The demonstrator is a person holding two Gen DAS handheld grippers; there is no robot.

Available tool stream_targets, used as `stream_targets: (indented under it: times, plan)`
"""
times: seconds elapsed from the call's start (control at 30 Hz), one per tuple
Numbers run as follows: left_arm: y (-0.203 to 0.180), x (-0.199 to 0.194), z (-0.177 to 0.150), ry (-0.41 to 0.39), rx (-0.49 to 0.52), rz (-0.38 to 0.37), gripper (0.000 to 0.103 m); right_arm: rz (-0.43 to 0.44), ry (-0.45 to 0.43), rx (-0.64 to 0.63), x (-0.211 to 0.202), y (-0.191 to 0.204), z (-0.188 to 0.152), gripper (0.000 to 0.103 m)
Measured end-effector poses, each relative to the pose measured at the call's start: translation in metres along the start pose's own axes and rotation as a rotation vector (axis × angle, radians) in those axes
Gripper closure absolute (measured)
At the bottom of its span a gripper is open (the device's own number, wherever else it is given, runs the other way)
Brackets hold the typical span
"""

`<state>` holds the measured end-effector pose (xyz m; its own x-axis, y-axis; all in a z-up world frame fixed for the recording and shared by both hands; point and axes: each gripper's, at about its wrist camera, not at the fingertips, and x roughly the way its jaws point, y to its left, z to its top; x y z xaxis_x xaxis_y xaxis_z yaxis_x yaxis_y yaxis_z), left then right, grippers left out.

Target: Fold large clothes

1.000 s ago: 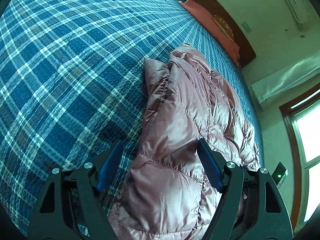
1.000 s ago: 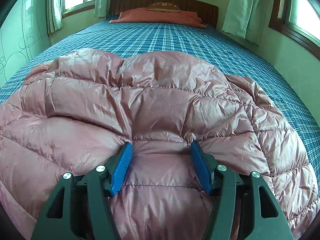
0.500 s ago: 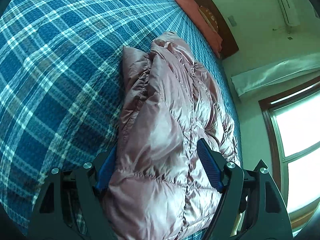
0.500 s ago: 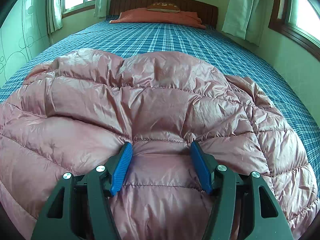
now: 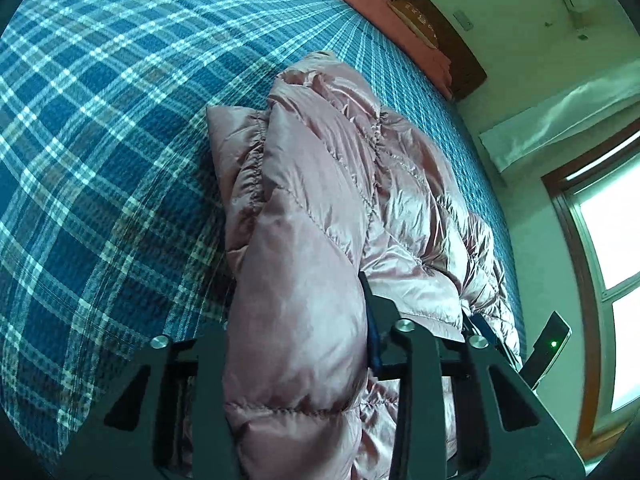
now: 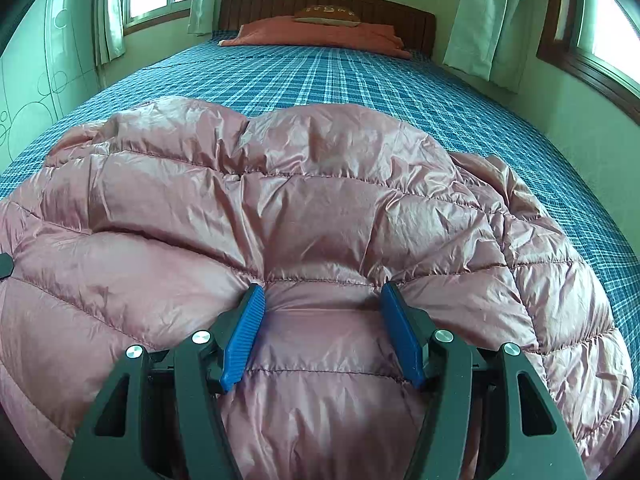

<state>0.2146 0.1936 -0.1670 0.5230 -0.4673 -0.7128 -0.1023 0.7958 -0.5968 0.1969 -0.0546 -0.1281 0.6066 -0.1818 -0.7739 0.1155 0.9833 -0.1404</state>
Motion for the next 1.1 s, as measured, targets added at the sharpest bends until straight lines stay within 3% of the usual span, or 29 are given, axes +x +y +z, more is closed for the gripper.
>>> stream_targets:
  times: [0.1, 0.37, 0.8, 1.1]
  plan:
    - [-0.026, -0.01, 0.0, -0.046, 0.07, 0.062, 0.087, -0.005, 0.005, -0.006, -0.001, 0.001, 0.002, 0.043]
    - [-0.095, -0.034, 0.0, -0.116, 0.206, 0.139, 0.088, 0.014, -0.003, 0.007, -0.028, -0.019, 0.003, 0.042]
    - [-0.217, -0.034, -0.035, -0.153, 0.474, 0.14, 0.089, -0.07, -0.059, 0.09, -0.071, -0.102, -0.015, 0.038]
    - [-0.284, 0.001, -0.08, -0.096, 0.603, 0.138, 0.089, -0.115, -0.058, 0.173, -0.091, -0.162, -0.036, 0.038]
